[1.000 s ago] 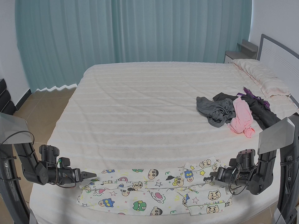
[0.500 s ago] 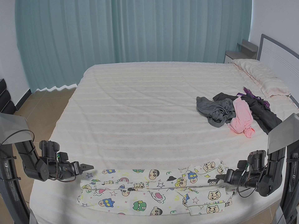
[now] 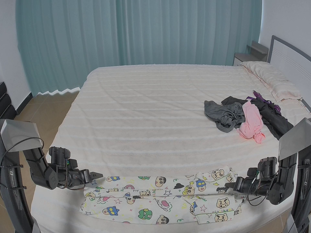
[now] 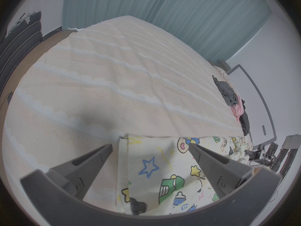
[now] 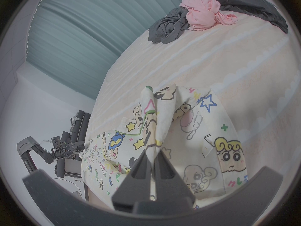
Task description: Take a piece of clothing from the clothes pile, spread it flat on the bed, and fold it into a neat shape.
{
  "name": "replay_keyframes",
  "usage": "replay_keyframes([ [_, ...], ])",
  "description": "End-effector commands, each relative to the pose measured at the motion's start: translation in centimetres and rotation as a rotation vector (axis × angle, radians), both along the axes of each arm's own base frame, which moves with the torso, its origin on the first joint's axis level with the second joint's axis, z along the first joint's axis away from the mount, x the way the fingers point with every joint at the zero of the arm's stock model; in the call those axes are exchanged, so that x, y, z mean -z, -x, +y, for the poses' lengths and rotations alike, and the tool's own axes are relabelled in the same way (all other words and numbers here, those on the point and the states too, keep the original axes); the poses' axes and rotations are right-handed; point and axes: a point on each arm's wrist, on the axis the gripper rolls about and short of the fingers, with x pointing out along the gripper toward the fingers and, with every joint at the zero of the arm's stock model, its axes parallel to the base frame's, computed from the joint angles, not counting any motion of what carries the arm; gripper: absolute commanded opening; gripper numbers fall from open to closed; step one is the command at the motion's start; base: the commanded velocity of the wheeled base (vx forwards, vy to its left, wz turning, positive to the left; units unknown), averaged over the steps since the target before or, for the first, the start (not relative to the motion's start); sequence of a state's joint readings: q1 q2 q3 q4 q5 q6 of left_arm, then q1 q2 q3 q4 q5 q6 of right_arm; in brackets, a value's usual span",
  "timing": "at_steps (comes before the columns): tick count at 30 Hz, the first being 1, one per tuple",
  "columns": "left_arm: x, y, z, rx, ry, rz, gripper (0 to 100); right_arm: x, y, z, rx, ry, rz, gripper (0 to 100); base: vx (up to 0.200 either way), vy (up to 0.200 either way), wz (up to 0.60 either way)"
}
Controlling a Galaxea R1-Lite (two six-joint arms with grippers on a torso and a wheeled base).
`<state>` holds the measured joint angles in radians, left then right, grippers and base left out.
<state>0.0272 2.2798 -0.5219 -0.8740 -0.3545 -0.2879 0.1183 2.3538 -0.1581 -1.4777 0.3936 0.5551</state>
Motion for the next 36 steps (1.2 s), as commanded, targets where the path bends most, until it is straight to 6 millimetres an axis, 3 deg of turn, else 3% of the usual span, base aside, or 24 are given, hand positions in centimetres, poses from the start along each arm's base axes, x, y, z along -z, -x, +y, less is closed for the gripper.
replay_keyframes([
  [1,0.1,0.0,-0.1,0.0,0.0,0.005,0,0.1,0.1,0.1,-0.003,0.0,0.005,0,0.0,0.0,0.0],
  [24,-1.8,-3.0,0.1,-0.112,0.058,-0.076,0,0.3,-0.1,0.1,-0.004,-0.001,0.002,0,0.0,0.0,0.0],
  [28,-1.5,-3.1,0.0,-0.097,0.076,0.006,0,0.3,-0.1,0.2,-0.005,-0.001,0.004,0,0.0,0.0,0.0],
  [35,-2.0,-5.2,0.2,-0.104,0.095,0.056,0,0.4,-0.1,0.2,-0.008,-0.002,0.008,0,0.0,0.0,0.0],
  [36,-2.1,-5.4,0.3,-0.114,0.104,0.055,100,0.4,0.0,0.2,-0.008,-0.001,0.01,0,0.0,0.0,0.0],
])
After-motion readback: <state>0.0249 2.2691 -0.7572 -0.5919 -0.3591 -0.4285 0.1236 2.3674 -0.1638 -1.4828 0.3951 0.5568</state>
